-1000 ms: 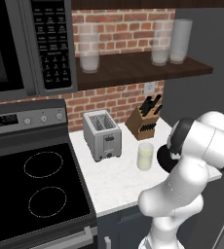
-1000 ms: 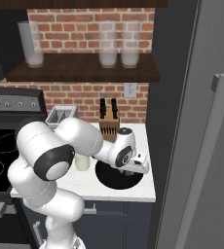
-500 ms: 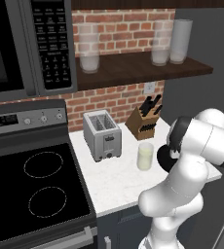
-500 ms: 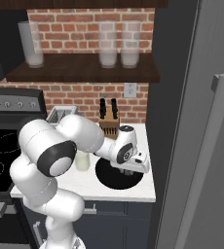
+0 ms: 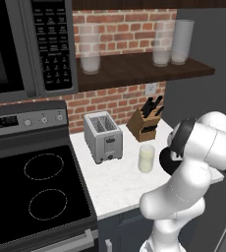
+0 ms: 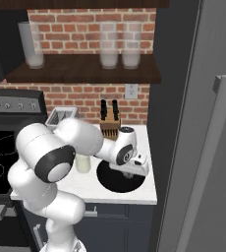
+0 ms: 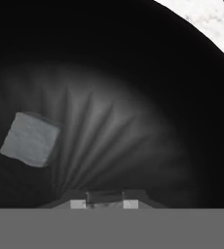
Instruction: Grab a lemon wedge from the fridge and one ice cube from the ice bowl, and put them in the glass of lemonade.
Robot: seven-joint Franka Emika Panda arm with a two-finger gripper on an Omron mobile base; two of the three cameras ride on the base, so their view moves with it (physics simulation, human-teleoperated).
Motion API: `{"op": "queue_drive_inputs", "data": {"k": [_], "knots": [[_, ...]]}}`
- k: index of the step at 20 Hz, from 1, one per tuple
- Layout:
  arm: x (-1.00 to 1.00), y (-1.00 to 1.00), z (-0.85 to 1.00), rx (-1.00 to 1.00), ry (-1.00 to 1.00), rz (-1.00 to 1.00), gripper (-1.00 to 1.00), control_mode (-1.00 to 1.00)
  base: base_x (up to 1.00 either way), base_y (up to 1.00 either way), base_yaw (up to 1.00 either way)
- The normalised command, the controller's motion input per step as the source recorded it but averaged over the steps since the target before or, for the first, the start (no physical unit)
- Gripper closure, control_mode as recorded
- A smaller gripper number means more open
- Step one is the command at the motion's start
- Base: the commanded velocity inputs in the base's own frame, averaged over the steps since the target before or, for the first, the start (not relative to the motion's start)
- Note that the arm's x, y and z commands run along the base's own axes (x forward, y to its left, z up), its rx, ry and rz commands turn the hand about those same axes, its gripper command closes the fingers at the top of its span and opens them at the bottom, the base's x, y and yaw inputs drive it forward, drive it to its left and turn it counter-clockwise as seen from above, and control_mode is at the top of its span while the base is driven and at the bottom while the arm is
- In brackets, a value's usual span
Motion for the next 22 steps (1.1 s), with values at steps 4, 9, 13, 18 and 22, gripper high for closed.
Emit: {"op": "queue_drive_inputs", "data": {"k": [4,9,13,18,22], "knots": [[-0.33,0.02,0.00,0.00,0.00,0.00,1.00,-1.00,0.00,0.00,0.00],[-0.22,0.14,0.19,0.00,-0.03,0.00,1.00,-1.00,0.00,0.00,0.00],[-0.02,0.41,0.48,0.00,-0.11,0.00,1.00,-1.00,0.00,0.00,0.00],[-0.08,0.37,0.53,0.00,-0.10,0.00,1.00,-1.00,0.00,0.00,0.00],[-0.21,0.29,0.61,0.00,-0.14,0.00,1.00,-1.00,0.00,0.00,0.00]]}}
